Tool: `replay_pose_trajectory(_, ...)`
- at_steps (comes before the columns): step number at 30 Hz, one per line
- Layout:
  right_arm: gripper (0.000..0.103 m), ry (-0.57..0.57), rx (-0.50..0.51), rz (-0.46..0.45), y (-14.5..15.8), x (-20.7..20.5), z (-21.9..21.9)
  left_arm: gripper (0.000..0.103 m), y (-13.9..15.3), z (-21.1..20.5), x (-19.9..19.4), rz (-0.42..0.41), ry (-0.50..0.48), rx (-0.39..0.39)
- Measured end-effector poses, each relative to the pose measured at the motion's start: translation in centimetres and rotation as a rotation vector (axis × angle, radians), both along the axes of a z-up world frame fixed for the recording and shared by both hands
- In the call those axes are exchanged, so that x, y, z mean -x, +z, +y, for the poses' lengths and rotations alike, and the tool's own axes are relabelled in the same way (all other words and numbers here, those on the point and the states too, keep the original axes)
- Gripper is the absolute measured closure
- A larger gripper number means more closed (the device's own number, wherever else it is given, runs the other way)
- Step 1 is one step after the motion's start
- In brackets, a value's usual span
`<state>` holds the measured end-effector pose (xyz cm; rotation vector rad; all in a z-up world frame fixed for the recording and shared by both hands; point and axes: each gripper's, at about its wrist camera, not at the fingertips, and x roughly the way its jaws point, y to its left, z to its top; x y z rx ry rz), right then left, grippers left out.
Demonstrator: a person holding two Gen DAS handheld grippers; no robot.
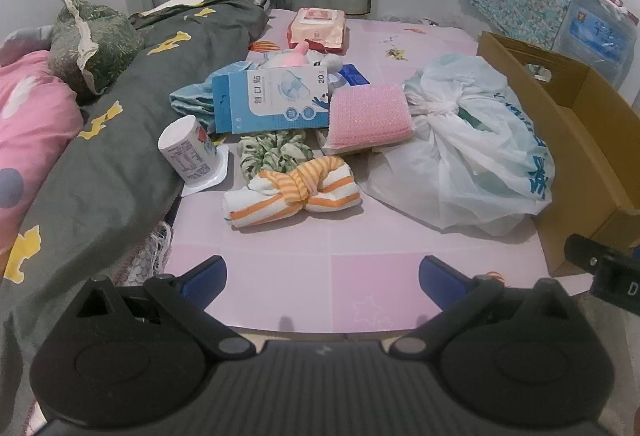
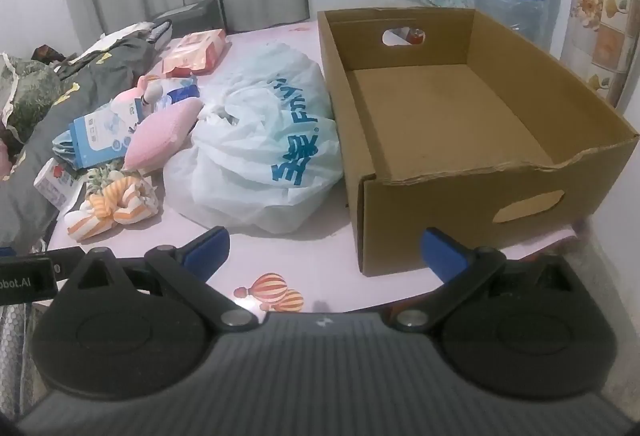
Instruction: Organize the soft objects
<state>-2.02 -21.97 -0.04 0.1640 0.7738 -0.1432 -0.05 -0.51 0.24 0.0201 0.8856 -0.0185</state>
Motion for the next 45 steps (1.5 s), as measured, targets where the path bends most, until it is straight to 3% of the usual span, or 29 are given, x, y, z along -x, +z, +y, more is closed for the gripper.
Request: replay_pose_trajectory(45, 0.001, 0.024, 0.007, 0.014, -0.27, -0.35, 0.26, 0.0, -0.1, -0.14, 0.04, 0.007, 0.013, -0.008)
